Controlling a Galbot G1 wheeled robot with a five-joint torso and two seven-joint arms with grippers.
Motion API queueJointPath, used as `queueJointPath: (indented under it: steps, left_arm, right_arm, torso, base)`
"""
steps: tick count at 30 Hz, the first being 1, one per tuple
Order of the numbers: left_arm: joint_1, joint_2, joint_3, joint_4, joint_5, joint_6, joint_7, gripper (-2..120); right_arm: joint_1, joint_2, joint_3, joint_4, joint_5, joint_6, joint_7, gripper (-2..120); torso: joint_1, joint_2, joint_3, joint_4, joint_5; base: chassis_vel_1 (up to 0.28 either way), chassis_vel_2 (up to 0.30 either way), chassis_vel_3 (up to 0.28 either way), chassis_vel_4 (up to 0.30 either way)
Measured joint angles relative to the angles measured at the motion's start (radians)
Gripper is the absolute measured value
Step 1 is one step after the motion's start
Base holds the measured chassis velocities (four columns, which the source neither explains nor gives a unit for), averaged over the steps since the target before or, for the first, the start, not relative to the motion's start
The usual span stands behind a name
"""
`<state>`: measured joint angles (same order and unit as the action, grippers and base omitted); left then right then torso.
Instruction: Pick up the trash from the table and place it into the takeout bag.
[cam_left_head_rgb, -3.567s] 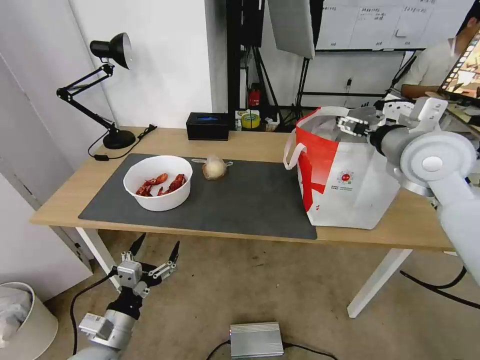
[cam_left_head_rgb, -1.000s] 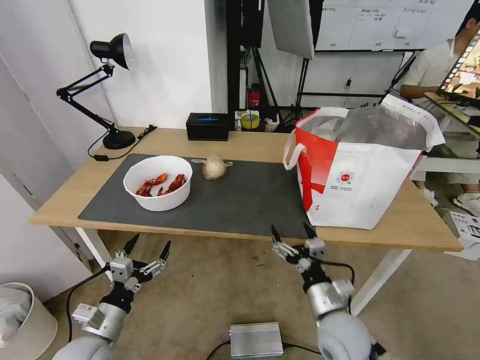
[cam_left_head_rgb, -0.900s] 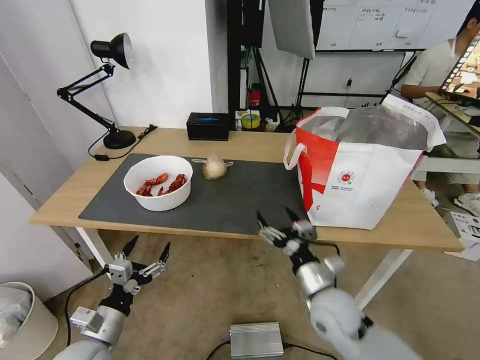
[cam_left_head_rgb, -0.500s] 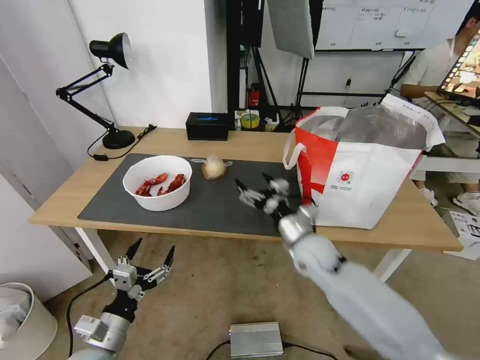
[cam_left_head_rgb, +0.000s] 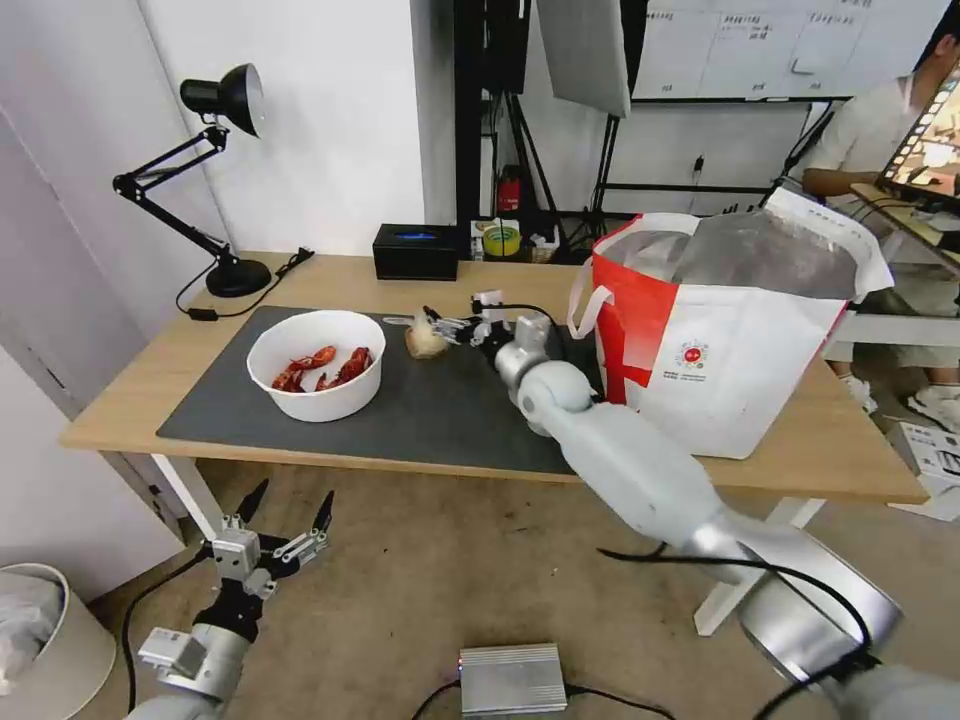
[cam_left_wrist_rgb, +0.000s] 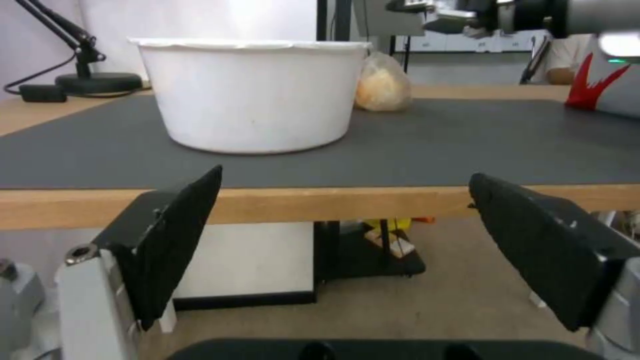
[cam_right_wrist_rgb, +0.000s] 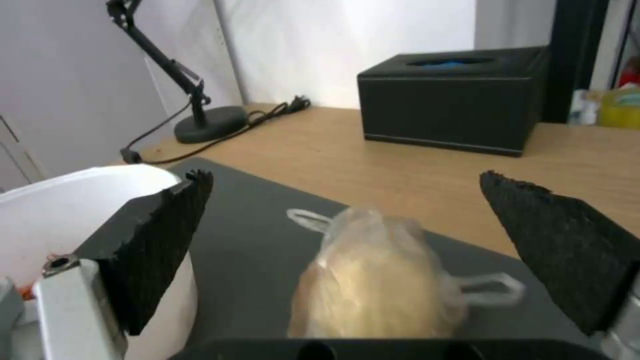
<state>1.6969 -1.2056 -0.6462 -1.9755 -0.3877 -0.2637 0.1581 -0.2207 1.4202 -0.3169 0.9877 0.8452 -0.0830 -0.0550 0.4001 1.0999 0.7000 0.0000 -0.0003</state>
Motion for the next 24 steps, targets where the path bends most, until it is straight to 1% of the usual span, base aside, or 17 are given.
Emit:
queueJointPath:
  steps: [1, 3, 4, 6, 7, 9, 12, 19, 24]
  left_arm:
    - [0.0, 0.0, 0.0, 0.0, 0.0, 0.0, 0.0, 100]
    - [-0.001, -0.001, 0.001, 0.0, 0.0, 0.0, 0.0, 100]
    - [-0.001, -0.001, 0.001, 0.0, 0.0, 0.0, 0.0, 100]
    - [0.0, -0.001, 0.001, 0.0, -0.001, -0.001, 0.0, 100]
    - [0.0, -0.001, 0.001, 0.0, -0.001, -0.001, 0.0, 100]
    - [0.003, 0.0, 0.0, 0.001, -0.002, -0.007, 0.0, 100]
    - [0.004, 0.002, 0.0, 0.005, -0.002, -0.009, 0.0, 100]
    - [0.003, 0.011, 0.001, 0.008, -0.006, -0.014, -0.001, 100]
    - [0.003, 0.008, 0.004, 0.008, -0.007, -0.016, -0.001, 100]
  right_arm:
    - [0.0, 0.0, 0.0, 0.0, 0.0, 0.0, 0.0, 100]
    - [0.021, 0.031, 0.003, -0.051, -0.015, -0.018, -0.004, 100]
    - [0.021, 0.031, 0.003, -0.051, -0.015, -0.018, -0.004, 100]
    - [0.044, 0.063, 0.006, -0.1, -0.05, -0.055, -0.002, 100]
    - [0.044, 0.063, 0.006, -0.1, -0.05, -0.055, -0.002, 100]
    - [0.055, 0.085, 0.014, -0.137, -0.081, -0.093, 0.005, 100]
    - [0.068, 0.107, 0.022, -0.176, -0.102, -0.117, 0.003, 100]
    - [0.082, 0.15, 0.042, -0.257, -0.156, -0.13, -0.007, 100]
    - [0.084, 0.154, 0.042, -0.281, -0.169, -0.13, -0.011, 100]
  torso:
    - [0.0, 0.0, 0.0, 0.0, 0.0]
    - [0.0, 0.0, 0.0, 0.0001, 0.0002]
    - [0.0, 0.0, 0.0, 0.0001, 0.0002]
    - [0.0, 0.0, 0.0, 0.0001, 0.0001]
    - [0.0, 0.0, 0.0, 0.0001, 0.0001]
    - [0.0, 0.0, 0.0, 0.0, 0.0002]
    - [0.0, 0.0, 0.0, -0.0001, 0.0002]
    - [0.0, 0.0, 0.0, 0.0, 0.0002]
    - [0.0, 0.0, 0.0, -0.0001, 0.0002]
  base:
    - [0.0, 0.0, 0.0, 0.0]
    - [0.0, 0.0, 0.0, 0.0]
    - [0.0, 0.0, 0.0, 0.0]
    - [0.0, 0.0, 0.0, 0.0]
    - [0.0, 0.0, 0.0, 0.0]
    - [0.0, 0.0, 0.0, 0.0]
    - [0.0, 0.0, 0.0, 0.0]
    - [0.0, 0.0, 0.0, 0.0]
    - [0.0, 0.0, 0.0, 0.0]
